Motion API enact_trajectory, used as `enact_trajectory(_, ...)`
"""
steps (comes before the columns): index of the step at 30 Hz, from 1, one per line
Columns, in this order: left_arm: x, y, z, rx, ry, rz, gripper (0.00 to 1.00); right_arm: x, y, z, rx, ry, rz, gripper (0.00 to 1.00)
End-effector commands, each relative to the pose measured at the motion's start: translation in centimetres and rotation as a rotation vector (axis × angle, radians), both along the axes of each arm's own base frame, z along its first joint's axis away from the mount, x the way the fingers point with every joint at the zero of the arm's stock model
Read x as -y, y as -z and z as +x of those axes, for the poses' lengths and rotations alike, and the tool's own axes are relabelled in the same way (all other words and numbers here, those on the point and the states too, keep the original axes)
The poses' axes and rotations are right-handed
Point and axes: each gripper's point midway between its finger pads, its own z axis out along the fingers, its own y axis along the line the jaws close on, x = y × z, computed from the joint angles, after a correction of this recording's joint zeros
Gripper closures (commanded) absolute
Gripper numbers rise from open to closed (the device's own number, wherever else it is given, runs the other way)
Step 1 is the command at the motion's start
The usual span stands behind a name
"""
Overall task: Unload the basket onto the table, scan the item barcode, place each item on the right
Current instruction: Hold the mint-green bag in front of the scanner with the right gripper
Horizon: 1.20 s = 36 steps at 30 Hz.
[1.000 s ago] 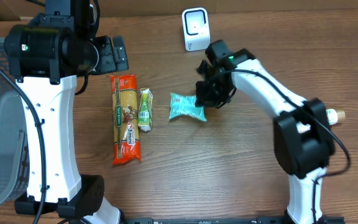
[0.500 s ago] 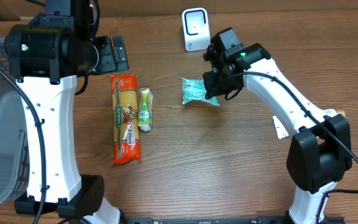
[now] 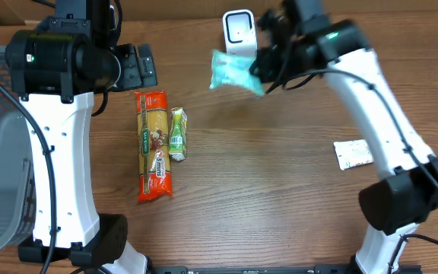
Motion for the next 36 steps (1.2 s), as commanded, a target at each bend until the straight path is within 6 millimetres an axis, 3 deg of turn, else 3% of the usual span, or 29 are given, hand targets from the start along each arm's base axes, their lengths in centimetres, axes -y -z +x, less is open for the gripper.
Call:
enact_trajectory(1,-0.2,0.1,0.1,-0.004,0.011,0.018,0.00,2.0,-4.3,-0.6,0.047,-0.048,0.132,0.97)
enact_trajectory(5,-0.2,0.1,0.1,-0.004,0.011,0.018,0.01,4.6,-4.1,-0.4,0.014,-0.013,0.142,0.96)
enact_trajectory(14,-0.2,0.1,0.1,-0.004,0.011,0.018,0.00,5.5,-3.9,0.7,0.070,0.004,0.088,0.96)
enact_trajectory(18,-0.2,0.1,0.1,-0.004,0.011,0.018,0.00,9.9,-2.2,4.6,0.165,0.277,-0.206,0.96)
enact_trajectory(21,-0.2,0.1,0.1,-0.004,0.011,0.018,0.00,11.1,-3.1,7.3,0.312,0.400,-0.369,0.97)
enact_trajectory(24,-0.2,0.1,0.1,-0.004,0.012,0.018,0.00,10.7,-5.3,9.9,0.516,0.464,-0.531,0.97)
enact_trajectory(27,-0.2,0.1,0.1,-0.004,0.012,0.018,0.01,9.7,-6.0,12.2,0.676,0.466,-0.729,0.97)
enact_trajectory(33,-0.2,0.1,0.1,-0.004,0.011,0.018,0.00,6.5,-4.1,17.2,0.892,0.469,-0.986,0.96)
enact_trajectory(36,-0.2,0.1,0.1,-0.004,0.011,0.018,0.00,4.8,-1.9,19.1,0.955,0.317,-1.131,0.96)
